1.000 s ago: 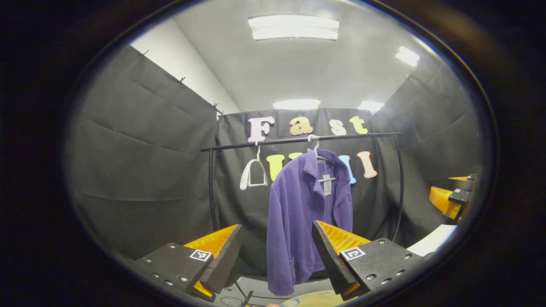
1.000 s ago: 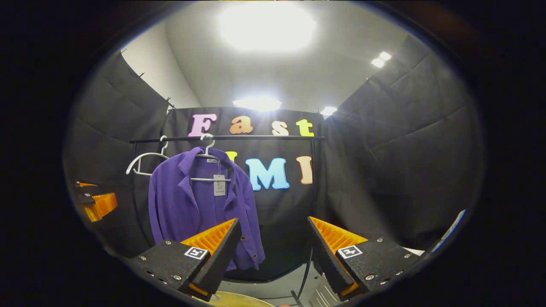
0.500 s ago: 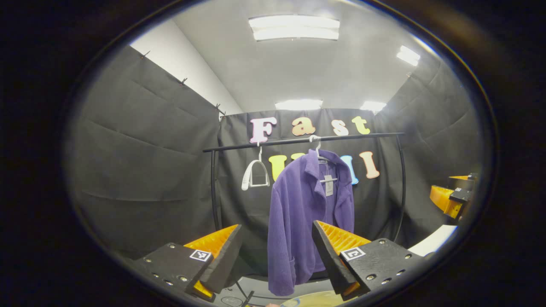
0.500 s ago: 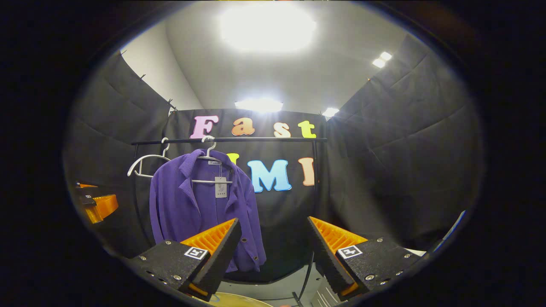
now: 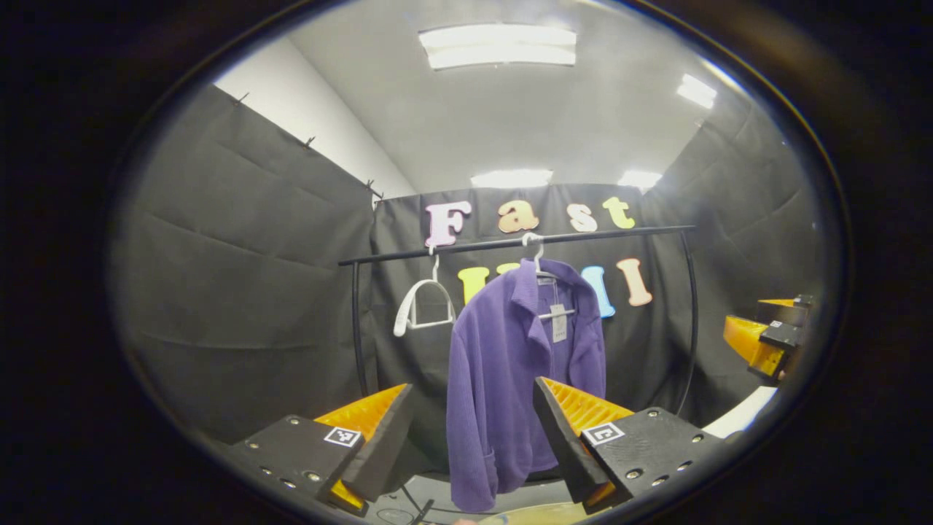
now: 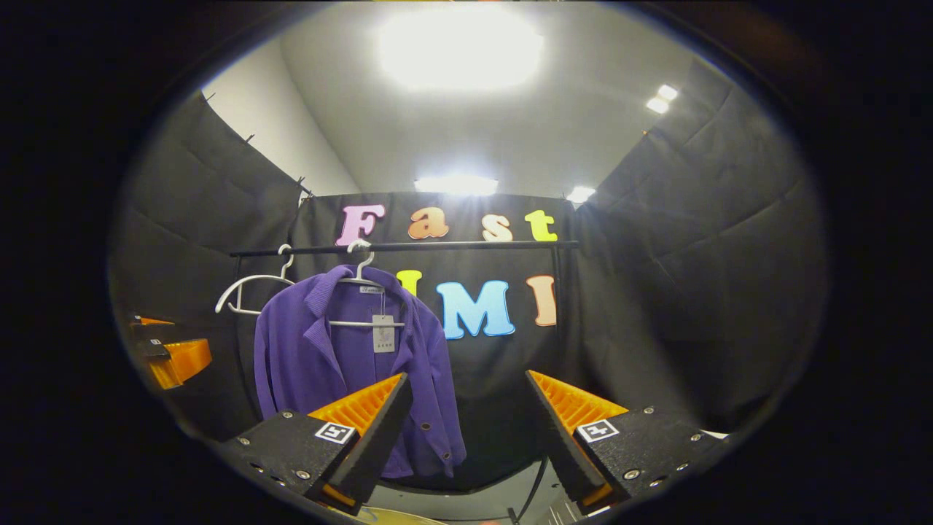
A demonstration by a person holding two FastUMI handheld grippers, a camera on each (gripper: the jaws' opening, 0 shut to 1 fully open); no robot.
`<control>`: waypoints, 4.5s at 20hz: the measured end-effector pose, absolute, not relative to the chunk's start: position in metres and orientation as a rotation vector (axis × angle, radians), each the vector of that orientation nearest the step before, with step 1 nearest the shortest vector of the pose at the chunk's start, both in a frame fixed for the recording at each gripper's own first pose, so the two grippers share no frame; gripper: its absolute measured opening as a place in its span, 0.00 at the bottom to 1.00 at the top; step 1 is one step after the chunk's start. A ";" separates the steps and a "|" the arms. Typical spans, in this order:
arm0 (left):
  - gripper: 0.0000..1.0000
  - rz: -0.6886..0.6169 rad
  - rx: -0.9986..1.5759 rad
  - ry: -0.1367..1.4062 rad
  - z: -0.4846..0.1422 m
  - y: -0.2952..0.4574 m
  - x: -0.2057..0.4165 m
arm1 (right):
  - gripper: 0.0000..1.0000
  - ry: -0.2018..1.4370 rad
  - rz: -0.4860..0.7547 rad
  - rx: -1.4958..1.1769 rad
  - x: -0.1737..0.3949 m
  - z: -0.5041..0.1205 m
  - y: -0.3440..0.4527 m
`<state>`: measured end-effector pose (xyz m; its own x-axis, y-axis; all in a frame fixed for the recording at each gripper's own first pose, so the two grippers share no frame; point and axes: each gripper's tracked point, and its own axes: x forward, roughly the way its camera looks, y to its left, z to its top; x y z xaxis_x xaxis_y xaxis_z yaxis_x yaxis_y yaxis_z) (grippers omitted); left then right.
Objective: Grasp the clothes on the hanger with both hands and then place them into the laundry hamper below.
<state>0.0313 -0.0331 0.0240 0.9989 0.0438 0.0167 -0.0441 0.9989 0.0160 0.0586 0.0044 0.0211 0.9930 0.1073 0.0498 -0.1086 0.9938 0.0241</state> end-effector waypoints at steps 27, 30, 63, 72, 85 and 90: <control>0.93 0.155 -0.006 -0.008 0.021 -0.110 0.219 | 0.93 0.009 0.453 0.232 0.251 0.010 0.089; 0.93 0.188 0.011 0.006 0.013 -0.107 0.235 | 0.93 0.031 0.480 0.234 0.270 0.000 0.099; 0.02 0.485 0.028 0.020 0.001 -0.040 0.233 | 0.04 0.042 0.445 0.248 0.356 -0.009 0.112; 0.00 0.467 0.083 -0.047 0.069 -0.029 0.203 | 0.04 -0.163 0.328 0.227 0.388 0.069 0.058; 0.02 0.528 0.313 -0.144 0.135 0.039 0.228 | 0.04 -0.242 0.318 0.125 0.434 0.085 0.063; 0.01 0.518 0.331 -0.142 0.136 0.063 0.253 | 0.05 -0.148 0.333 0.112 0.458 0.045 0.084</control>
<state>0.2532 0.0633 0.1363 0.8603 0.4619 0.2156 -0.5073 0.8171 0.2739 0.4576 0.0838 0.0454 0.9345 0.3166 0.1629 -0.3330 0.9391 0.0853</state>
